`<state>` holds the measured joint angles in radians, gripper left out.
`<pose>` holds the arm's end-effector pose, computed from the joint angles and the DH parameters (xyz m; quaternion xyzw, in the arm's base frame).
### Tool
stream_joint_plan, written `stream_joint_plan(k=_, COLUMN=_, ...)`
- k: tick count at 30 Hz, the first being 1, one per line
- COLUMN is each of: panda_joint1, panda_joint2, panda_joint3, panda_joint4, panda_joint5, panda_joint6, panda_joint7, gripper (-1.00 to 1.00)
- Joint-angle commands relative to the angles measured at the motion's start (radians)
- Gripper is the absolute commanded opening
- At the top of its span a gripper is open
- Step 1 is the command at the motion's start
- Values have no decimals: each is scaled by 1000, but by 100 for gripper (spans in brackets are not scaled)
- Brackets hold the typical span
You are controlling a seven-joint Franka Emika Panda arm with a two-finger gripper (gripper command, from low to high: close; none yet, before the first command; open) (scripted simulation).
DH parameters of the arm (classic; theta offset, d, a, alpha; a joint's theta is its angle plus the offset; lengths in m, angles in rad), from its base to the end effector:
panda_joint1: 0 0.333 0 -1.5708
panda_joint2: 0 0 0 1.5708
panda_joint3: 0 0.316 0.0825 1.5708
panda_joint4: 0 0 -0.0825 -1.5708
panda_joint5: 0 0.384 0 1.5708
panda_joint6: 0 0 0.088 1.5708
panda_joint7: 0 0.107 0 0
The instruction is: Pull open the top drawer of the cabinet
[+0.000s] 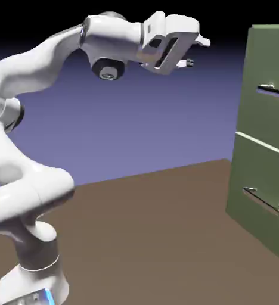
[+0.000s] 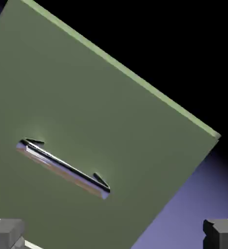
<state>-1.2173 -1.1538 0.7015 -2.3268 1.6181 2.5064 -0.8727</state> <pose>0.3596 -0.0235 0.7068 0.7491 -0.1009 0.6534 0.0418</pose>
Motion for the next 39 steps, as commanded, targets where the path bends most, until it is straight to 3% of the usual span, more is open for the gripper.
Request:
stream_joint_plan(k=1, panda_joint1=-33, panda_joint2=-16, panda_joint3=19, panda_joint4=13, panda_joint5=44, panda_joint6=-14, panda_joint7=-43, gripper=0)
stream_joint_plan(k=24, panda_joint1=-793, panda_joint2=-377, panda_joint3=453, panda_joint4=312, panda_joint5=1044, panda_joint6=-342, panda_joint7=-1041, gripper=0)
stream_joint_plan(k=32, panda_joint1=-919, panda_joint2=-370, panda_joint3=487, panda_joint4=510, panda_joint5=1078, panda_joint6=-267, panda_joint7=-1022, gripper=0)
stream_joint_plan(k=33, panda_joint1=-919, panda_joint2=-370, panda_joint3=487, panda_joint4=510, panda_joint5=1078, panda_joint6=-267, panda_joint7=-1022, gripper=-100)
stream_joint_plan(k=39, panda_joint1=-812, panda_joint2=-382, panda_joint3=460, panda_joint4=329, panda_joint5=1059, panda_joint6=-342, panda_joint7=-1051, gripper=-100)
